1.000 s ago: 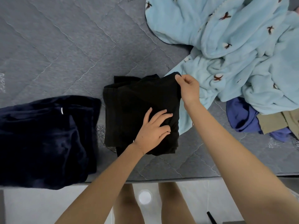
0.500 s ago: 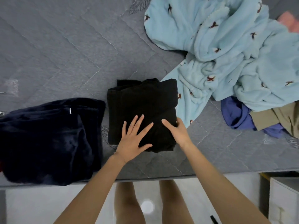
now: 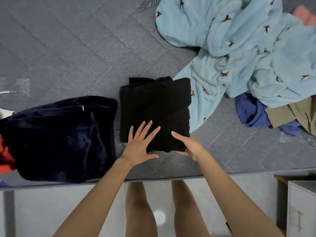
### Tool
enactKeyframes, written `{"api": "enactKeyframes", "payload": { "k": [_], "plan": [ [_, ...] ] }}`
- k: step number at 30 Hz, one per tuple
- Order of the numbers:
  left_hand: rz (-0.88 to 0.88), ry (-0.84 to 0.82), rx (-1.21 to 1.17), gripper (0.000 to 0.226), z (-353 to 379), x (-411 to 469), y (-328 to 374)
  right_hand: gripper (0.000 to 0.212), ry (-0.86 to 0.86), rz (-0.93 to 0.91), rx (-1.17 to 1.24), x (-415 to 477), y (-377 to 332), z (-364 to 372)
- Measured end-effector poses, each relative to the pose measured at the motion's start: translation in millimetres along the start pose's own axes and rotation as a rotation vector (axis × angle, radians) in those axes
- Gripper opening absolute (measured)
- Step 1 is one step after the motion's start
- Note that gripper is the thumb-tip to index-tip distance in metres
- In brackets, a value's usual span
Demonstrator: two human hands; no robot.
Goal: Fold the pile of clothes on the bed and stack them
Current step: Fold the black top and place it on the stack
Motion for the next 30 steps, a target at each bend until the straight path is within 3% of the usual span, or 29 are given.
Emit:
{"api": "enactKeyframes", "payload": {
  "k": [3, 8, 13, 17, 21, 23, 25, 27, 29, 30],
  "plan": [
    [-0.006, 0.042, -0.017, 0.113, -5.0, 1.4, 1.8, 0.041, -0.083, 0.026, 0.169, -4.7, -4.0, 7.3],
    [-0.071, 0.258, -0.002, 0.109, -24.5, -4.2, -8.9, 0.028, -0.009, 0.045, 0.422, -7.0, -32.2, 8.5],
    [-0.180, 0.375, -0.079, 0.062, -41.2, -8.7, -35.1, 0.036, 0.014, 0.064, 0.577, -6.2, -45.7, 17.5],
    [-0.140, 0.409, -0.277, 0.032, -71.5, -7.6, -43.0, 0.029, 0.049, -0.004, 0.639, -5.6, -61.0, 17.7],
    [-0.091, 0.352, -0.487, 0.018, -115.9, -2.4, -49.7, 0.060, 0.099, -0.199, 0.542, -1.9, -80.4, 6.1],
    [-0.095, 0.336, -0.506, 0.019, -132.7, 6.2, -54.6, 0.074, -0.037, -0.312, 0.495, -5.8, -93.8, 8.3],
    [-0.125, 0.293, -0.526, 0.023, -141.8, 20.2, -64.4, 0.081, -0.178, -0.420, 0.276, -11.5, -108.6, 12.3],
    [-0.154, 0.205, -0.580, 0.025, -144.7, 36.6, -74.8, 0.089, -0.208, -0.479, -0.067, -9.7, -120.7, 13.6],
    [-0.162, 0.122, -0.640, 0.025, -144.6, 50.2, -81.7, 0.088, -0.100, -0.515, -0.319, -1.9, -133.0, 9.7],
    [-0.157, 0.093, -0.664, 0.022, -145.1, 55.2, -83.2, 0.075, 0.005, -0.547, -0.402, 2.3, -141.3, 5.7]
  ]
}}
Point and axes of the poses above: each hand's wrist, its own x-axis towards the middle knuckle, its own z-axis out of the palm, y = z × x, the point moved 7 cm from there along x, towards the middle knuckle, and after that the axes turned 9 degrees about -z, right-handed, at the moved point
